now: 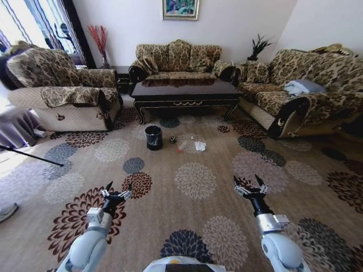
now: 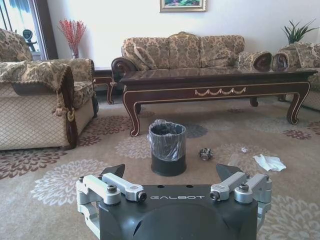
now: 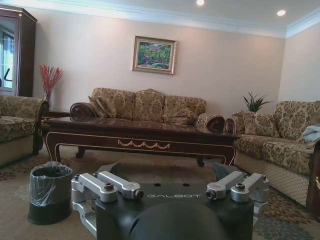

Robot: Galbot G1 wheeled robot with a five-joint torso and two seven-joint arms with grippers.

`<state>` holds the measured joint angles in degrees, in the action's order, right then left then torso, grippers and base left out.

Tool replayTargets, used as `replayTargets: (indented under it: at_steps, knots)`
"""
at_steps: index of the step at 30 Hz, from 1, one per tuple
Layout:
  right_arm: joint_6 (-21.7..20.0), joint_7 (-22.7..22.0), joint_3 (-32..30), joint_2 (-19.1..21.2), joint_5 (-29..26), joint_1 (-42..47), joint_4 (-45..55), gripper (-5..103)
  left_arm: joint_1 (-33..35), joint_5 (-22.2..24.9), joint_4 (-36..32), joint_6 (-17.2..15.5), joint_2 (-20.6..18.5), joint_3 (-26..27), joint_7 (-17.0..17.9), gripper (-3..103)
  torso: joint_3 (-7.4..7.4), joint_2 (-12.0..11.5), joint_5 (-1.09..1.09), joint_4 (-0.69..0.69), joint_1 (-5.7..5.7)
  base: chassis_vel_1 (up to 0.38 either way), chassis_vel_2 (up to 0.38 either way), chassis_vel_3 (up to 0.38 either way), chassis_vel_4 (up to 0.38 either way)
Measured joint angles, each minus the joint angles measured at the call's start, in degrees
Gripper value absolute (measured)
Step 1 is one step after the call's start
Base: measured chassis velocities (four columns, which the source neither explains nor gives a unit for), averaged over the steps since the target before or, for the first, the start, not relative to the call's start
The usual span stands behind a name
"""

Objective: Move to the front of the table and pick up the trash from the floor, then place it into the trash bin.

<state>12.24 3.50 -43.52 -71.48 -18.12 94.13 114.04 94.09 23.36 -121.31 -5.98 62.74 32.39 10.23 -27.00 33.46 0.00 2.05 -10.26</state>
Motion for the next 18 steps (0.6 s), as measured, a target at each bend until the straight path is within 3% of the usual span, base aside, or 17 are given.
replayTargets:
  at_steps: [18]
  knots:
    - [0.20, 0.39, -0.42, -0.37, -0.28, 1.82, 2.51, 100, 0.83, -0.80, -1.66, -0.71, 0.34, -0.47, 0.84, 100, 2.71, -4.37, 0.01, 0.00, 1.67, 0.000, 0.000, 0.000, 0.000]
